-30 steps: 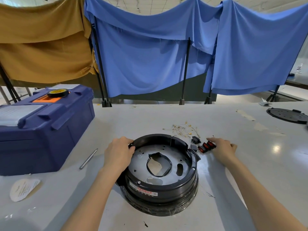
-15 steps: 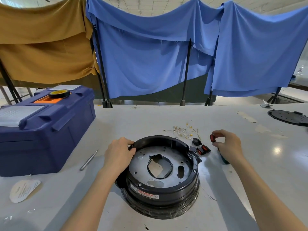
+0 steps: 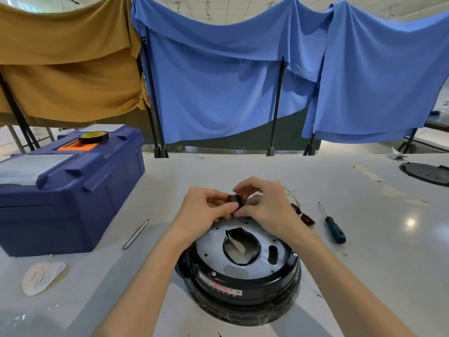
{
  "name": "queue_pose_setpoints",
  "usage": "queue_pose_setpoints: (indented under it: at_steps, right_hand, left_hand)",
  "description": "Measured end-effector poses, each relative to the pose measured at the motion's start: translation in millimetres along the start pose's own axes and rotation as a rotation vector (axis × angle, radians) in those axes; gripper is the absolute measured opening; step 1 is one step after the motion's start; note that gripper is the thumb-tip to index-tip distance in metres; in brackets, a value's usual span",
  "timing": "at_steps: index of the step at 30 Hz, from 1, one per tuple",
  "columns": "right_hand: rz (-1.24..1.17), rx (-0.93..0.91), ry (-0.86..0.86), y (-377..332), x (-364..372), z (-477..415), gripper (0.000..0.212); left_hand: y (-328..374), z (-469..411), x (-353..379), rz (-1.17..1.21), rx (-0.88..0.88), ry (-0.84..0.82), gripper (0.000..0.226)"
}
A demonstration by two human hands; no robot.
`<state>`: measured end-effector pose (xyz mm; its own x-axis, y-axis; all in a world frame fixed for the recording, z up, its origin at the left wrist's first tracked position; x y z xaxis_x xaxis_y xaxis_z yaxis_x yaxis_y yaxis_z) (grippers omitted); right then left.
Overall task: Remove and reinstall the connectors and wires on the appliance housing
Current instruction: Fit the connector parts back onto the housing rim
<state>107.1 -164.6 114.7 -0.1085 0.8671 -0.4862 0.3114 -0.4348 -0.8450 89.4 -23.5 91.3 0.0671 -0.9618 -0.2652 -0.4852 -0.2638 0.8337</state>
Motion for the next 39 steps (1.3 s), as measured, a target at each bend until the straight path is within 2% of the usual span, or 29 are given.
queue_pose_setpoints:
  at_steps: [3, 8, 17, 21, 26, 28, 32, 35, 39]
  right_hand:
    - [-0.043, 0.001, -0.008, 1.7, 3.1, 1.1, 0.041]
    - [-0.279, 0.085, -0.124, 11.2, 8.0, 3.3, 0.019]
    - [-0.316, 0.061, -0.124, 14.0, 10.5, 0.7, 0.021]
    - [-0.301, 0.11, -0.144, 26.1, 14.9, -3.0, 0.017]
    - [-0.091, 0.138, -0.125, 33.7, 18.6, -9.3, 0.012]
    - [0.023, 0.125, -0.141, 29.6, 28.1, -12.9, 0.015]
    - [0.323, 0.064, -0.178, 20.0, 56.0, -19.0, 0.041]
    - [0.456, 0.03, -0.205, 15.1, 72.2, -23.9, 0.053]
    - [0.608, -0.01, -0.298, 14.9, 92.3, -23.8, 0.049]
  left_hand:
    - [-6.4, 3.9, -7.1, 0.055, -0.012, 0.035, 0.016]
    - [-17.6, 9.3, -14.8, 0.103, -0.041, 0.076, 0.017]
    - [-14.3, 7.2, -19.6, 0.094, 0.026, 0.097, 0.026]
    - [-19.0, 10.5, -38.0, -0.025, 0.011, 0.151, 0.026]
    - [-44.1, 28.3, -86.7, -0.275, -0.063, 0.271, 0.024]
    - [-54.9, 34.6, -88.8, -0.287, -0.096, 0.255, 0.027]
    - [-71.5, 40.6, -83.4, -0.286, -0.143, 0.226, 0.026]
    - [-76.2, 42.6, -80.7, -0.304, -0.155, 0.197, 0.025]
    - [-75.5, 46.8, -84.5, -0.289, -0.137, 0.204, 0.027]
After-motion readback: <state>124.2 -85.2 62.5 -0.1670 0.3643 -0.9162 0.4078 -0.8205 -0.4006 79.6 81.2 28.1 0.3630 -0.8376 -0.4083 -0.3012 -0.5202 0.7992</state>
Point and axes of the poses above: each hand's wrist, its own z-axis away from the middle knuckle, its own x-axis out of the palm, y = z × x, the point moved 8 cm from there along -z, towards the middle knuckle, and after that the axes turned 15 degrees about x, right-handed, at the moved point
